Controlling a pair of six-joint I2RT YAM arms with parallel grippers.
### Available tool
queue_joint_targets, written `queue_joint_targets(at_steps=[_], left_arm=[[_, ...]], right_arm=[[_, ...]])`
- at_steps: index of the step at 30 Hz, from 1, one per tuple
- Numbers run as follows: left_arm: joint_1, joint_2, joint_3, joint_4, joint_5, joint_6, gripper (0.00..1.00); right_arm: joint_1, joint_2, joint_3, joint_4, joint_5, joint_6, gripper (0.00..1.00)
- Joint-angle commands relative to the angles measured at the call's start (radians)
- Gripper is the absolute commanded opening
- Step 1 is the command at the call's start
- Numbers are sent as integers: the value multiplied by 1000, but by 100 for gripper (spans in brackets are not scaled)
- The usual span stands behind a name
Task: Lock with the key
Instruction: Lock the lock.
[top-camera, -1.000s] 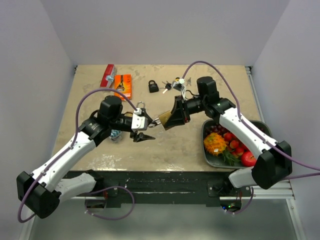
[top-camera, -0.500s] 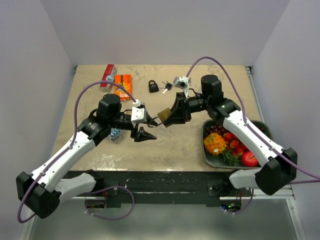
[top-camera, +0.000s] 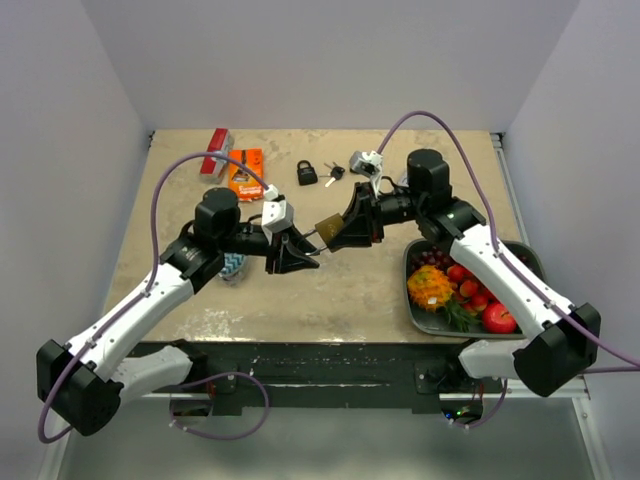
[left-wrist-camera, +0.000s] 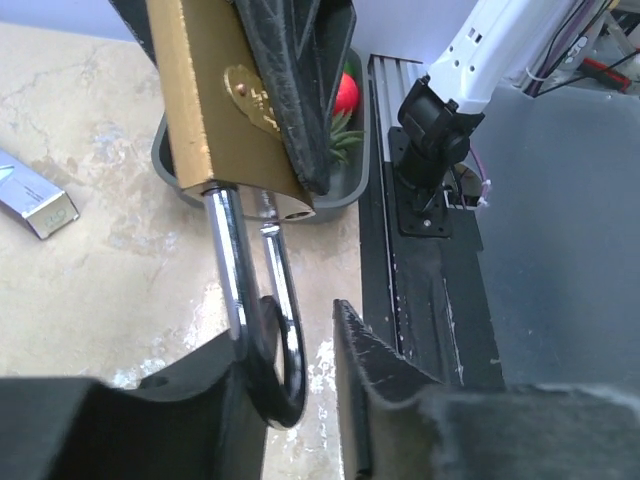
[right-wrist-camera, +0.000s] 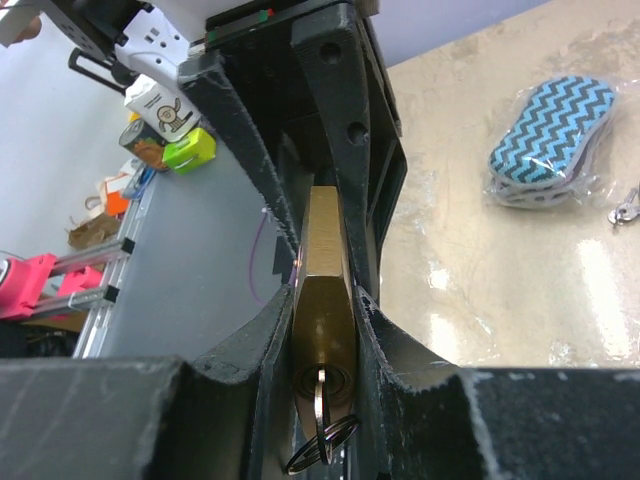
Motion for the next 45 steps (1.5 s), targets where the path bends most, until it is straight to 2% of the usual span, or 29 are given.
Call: queue_joint_targets(at_steps=[1,2,6,14,22,27,35,45], left_arm=[[6,12,20,93,50,-96,29],[6,13,22,96,50,-103,26],[6,24,40,90,41,-110,0],[7,51,86,58,96,-93,0],[7,91,111,194,160,-224,0],[3,119,126,280,168,-290,0],[-13,134,143,372,82,-328,0],[-56,179,195,536,61,-400,0]], right_arm=[[6,-62,13,102,7,-12,0],[4,-64,10,102,8,-14,0],[4,-67,7,98,11,-21,0],[4,-58,23,-17,28,-150,0],[25,-53,1,3,73,-201,0],[55,-49,-7,16,88,-201,0],[122,-35,-36,33,83,-150,0],[180,13,-89,66,65,-110,0]])
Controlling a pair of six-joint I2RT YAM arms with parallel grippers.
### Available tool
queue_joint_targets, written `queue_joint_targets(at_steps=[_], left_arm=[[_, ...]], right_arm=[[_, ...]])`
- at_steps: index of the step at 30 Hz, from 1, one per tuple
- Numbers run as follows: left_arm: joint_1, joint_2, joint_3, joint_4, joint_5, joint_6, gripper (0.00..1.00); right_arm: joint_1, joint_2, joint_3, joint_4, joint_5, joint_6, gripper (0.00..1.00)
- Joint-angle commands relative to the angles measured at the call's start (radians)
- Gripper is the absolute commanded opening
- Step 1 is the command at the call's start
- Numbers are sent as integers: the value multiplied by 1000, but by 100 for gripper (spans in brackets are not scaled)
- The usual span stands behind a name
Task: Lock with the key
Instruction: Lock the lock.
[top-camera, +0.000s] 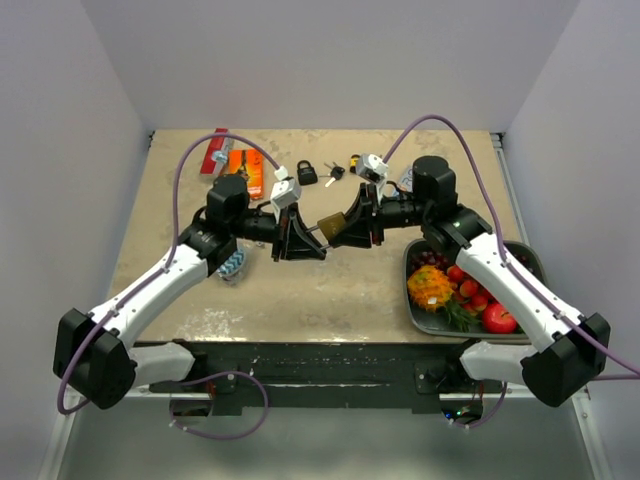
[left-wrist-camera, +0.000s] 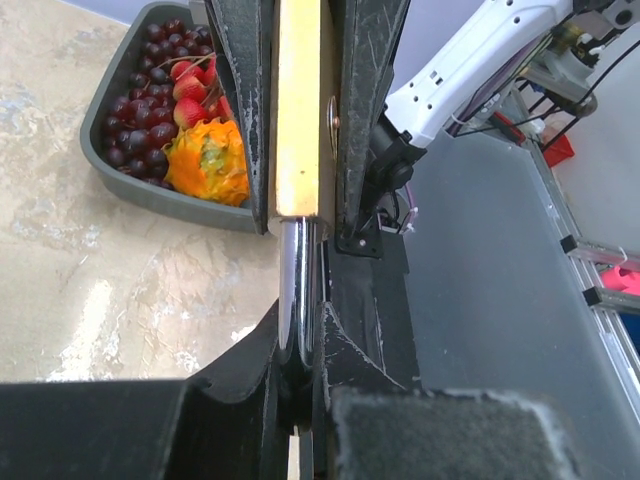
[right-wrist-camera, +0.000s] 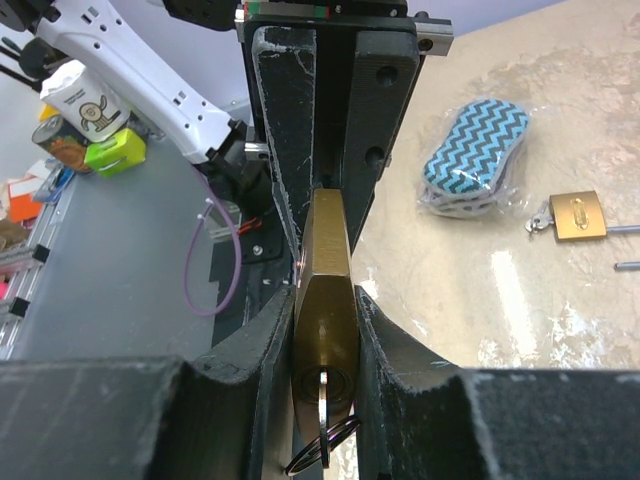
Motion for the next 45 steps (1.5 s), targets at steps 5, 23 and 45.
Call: queue_joint_targets(at_steps=[5,23,45], left_arm=[[-104,52,216,414,-73,-128,0],[13,-127,-7,5,-32,150,0],[71,-93,-27,-241,5,392,0]], right_arm=[[153,108,-44,73,-97,27,0],[-26,164,209,-385,-117,-225,41],[-80,205,369,-743,-51,-472,57]])
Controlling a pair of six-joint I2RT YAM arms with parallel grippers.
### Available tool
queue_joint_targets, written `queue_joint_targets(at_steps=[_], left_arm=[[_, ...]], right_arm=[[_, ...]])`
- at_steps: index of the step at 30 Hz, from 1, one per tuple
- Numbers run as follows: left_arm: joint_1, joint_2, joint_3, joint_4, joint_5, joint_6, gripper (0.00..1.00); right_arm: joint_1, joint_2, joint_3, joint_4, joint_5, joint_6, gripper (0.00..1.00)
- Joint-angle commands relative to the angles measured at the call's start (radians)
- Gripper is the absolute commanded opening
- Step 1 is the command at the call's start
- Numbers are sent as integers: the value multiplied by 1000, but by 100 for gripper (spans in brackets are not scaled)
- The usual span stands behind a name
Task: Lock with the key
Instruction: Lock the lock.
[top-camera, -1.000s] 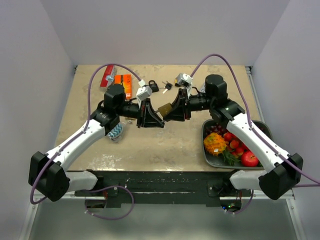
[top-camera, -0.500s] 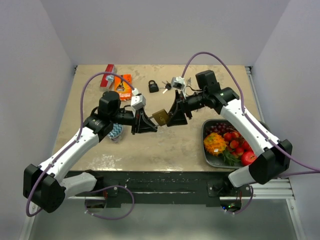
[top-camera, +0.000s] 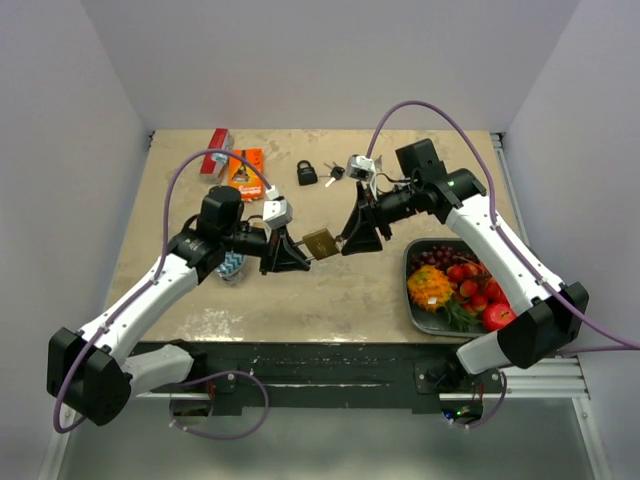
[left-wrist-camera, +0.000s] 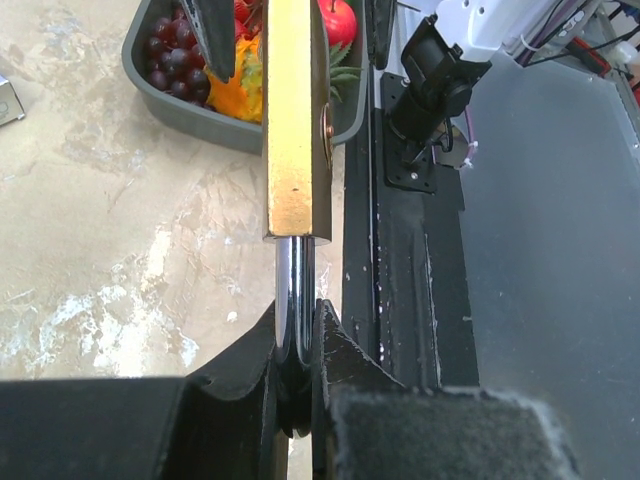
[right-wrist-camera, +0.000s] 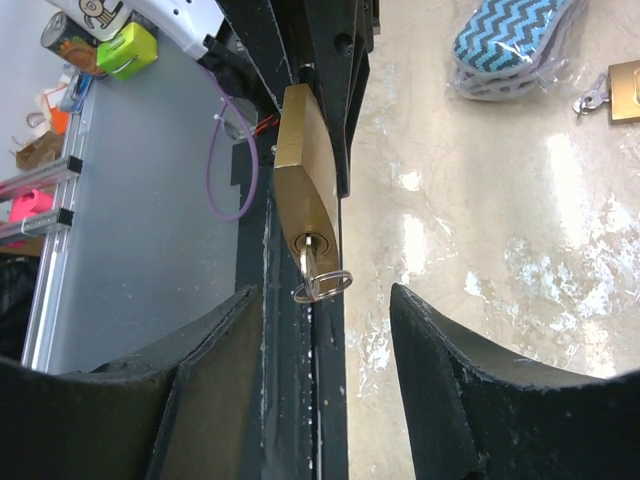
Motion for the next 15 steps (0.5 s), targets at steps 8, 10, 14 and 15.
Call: queue_joint_targets(at_steps=[8,10,14,15], left_arm=[[7,4,32,21,60,93,0],[7,7,29,21,58,97,0],[7,15,32,25,60,97,0],[7,15,35,27,61,96,0]], right_arm=[[1,-13,47,44,0,30,64],[2,-15,49,50,0,33,63],[7,-4,49,45,0,13,54],[11,-2,50,35,10,6,48]])
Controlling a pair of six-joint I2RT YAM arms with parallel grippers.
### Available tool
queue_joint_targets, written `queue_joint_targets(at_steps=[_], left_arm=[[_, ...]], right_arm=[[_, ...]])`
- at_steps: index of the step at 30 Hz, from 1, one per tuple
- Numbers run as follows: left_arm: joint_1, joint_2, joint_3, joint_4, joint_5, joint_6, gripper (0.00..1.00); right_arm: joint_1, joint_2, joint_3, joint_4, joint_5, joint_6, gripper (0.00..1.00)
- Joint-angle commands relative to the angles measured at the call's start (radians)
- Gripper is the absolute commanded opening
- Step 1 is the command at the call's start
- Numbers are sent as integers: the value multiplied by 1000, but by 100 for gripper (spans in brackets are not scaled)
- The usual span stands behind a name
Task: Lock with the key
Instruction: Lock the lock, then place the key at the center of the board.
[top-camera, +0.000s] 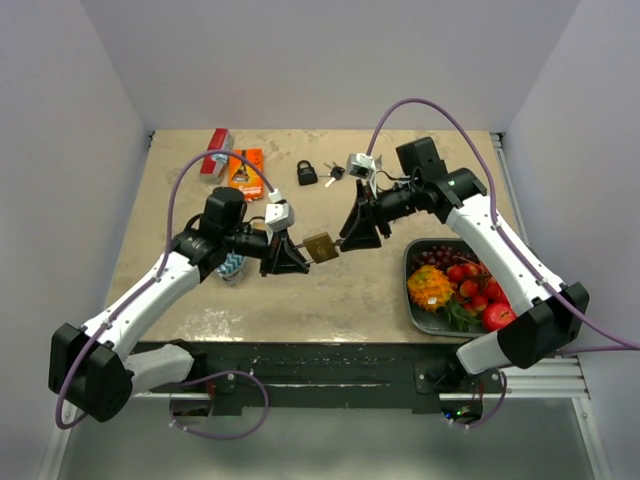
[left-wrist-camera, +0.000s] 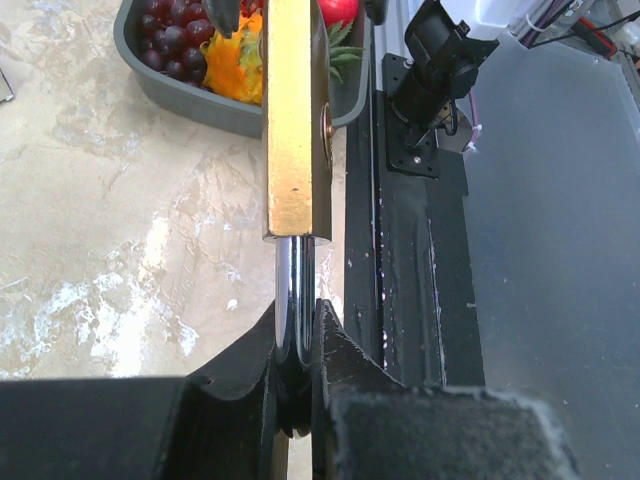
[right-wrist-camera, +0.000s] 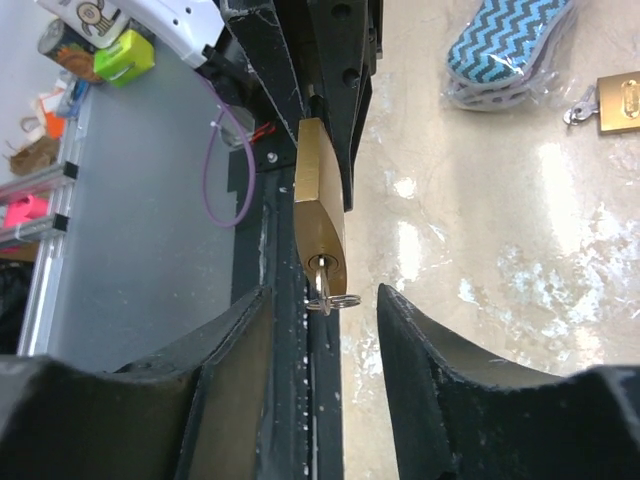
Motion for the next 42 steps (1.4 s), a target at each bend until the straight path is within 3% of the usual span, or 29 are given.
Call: queue_joint_targets(at_steps=[1,9,12,18,28,31,35,42], left_arm=[[6,0,35,80,61,32,0],[6,6,42,86,63,31,0],[8,6,43,84,60,31,0],[40,8,42,32,64,78,0],[138,40,46,-185,70,315,0],[166,57,47,-207,67,339,0],[192,65,53,-163,58,281,0],[213,43,20,26,-74,132,0]], right_arm=[[17,2,40,7,14,-22,45],[33,17,45,-33,42,-73,20],[33,27,49,-64,44,-99,0],[16,36,54,-104,74,-131,0],[-182,145,156,-185,28,-173,0],[-211,172,118,-17,107,-21,0],[-211,157,-61,406,346,383,0],[-195,263,-178,697,652,674,0]])
